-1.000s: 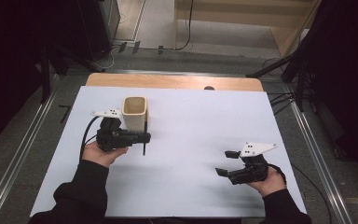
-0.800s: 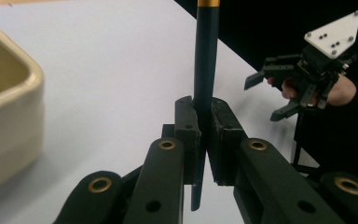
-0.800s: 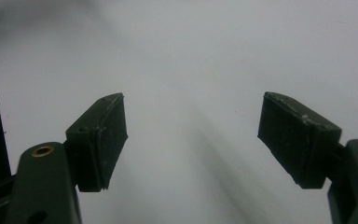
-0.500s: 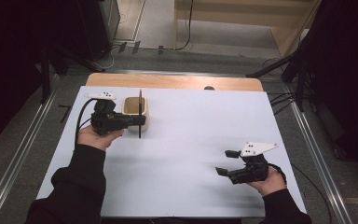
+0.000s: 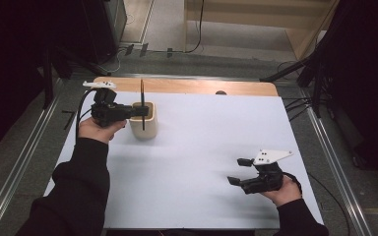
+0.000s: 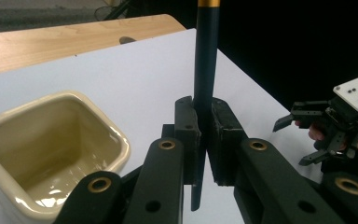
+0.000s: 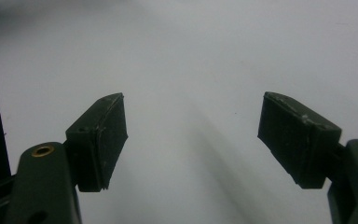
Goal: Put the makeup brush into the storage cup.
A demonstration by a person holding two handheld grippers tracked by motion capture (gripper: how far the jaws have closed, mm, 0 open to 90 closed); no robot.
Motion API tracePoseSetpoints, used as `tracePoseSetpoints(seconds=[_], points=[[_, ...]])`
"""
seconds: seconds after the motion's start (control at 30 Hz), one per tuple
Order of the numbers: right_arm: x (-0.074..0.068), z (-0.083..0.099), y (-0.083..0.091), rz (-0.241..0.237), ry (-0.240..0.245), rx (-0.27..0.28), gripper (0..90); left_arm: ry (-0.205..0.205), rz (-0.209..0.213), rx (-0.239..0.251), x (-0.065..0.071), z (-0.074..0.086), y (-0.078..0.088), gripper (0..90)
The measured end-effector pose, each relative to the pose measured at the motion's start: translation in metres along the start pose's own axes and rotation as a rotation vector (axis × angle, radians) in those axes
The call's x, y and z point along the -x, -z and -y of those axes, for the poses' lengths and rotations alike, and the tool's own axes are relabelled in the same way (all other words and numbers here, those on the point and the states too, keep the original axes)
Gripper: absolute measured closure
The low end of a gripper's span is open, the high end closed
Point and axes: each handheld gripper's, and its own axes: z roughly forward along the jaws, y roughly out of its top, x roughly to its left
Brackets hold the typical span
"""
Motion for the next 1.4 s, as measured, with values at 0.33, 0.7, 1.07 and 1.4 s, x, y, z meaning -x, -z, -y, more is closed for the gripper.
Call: tracePoseSetpoints(seconds=[0.33,0.7,1.07,1.4], points=[[0.001,0.0,0.0,0.001,0.004,0.003,24.2,-0.006,-0.044,0.012,-0.01,-0.02,0.004,83.9],[0.0,0.0,-0.001,-0.004,0.001,-0.002,24.2,-0.009,-0.091,0.036,-0.029,-0.033,-0.001,83.9],[0.0,-0.001,-0.002,-0.005,0.007,-0.003,24.3,0.0,-0.129,0.052,-0.05,-0.027,-0.014,83.8],[-0.001,-0.001,-0.002,-0.007,0.007,-0.003,24.3,0.021,-0.136,0.045,-0.06,-0.011,-0.027,83.8]])
